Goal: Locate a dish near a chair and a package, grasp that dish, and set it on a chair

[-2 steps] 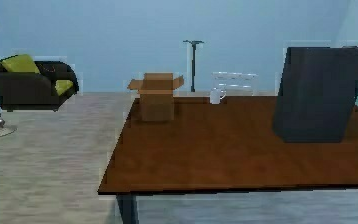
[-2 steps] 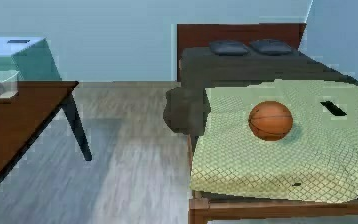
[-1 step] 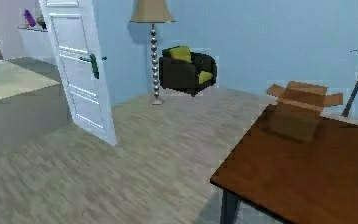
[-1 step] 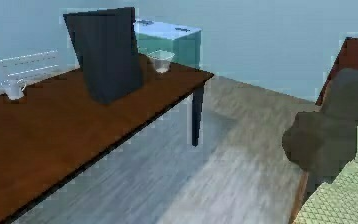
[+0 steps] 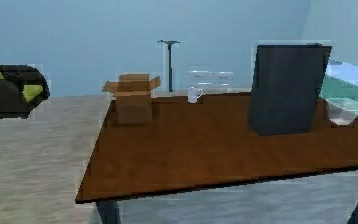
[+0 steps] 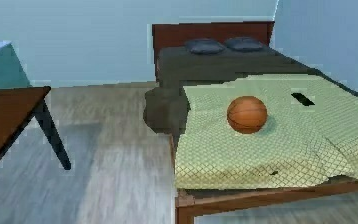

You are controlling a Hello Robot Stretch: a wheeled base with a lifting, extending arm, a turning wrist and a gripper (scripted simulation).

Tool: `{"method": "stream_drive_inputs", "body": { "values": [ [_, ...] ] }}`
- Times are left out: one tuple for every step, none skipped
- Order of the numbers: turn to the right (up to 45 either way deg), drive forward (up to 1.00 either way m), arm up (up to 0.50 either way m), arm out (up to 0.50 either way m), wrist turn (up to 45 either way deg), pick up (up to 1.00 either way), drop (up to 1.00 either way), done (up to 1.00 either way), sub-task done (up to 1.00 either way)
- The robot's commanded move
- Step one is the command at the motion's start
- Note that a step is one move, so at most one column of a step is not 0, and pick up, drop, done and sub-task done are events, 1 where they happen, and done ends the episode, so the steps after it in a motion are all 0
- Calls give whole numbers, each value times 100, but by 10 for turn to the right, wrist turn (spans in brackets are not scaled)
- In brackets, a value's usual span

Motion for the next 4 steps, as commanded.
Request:
{"method": "stream_drive_inputs", "body": {
  "values": [
    [450,0,0,0,0,0,0,0,0],
    [60,0,0,0,0,0,0,0,0],
    [0,85,0,0,0,0,0,0,0],
    [-450,0,0,0,0,0,0,0,0]
  ]
}}
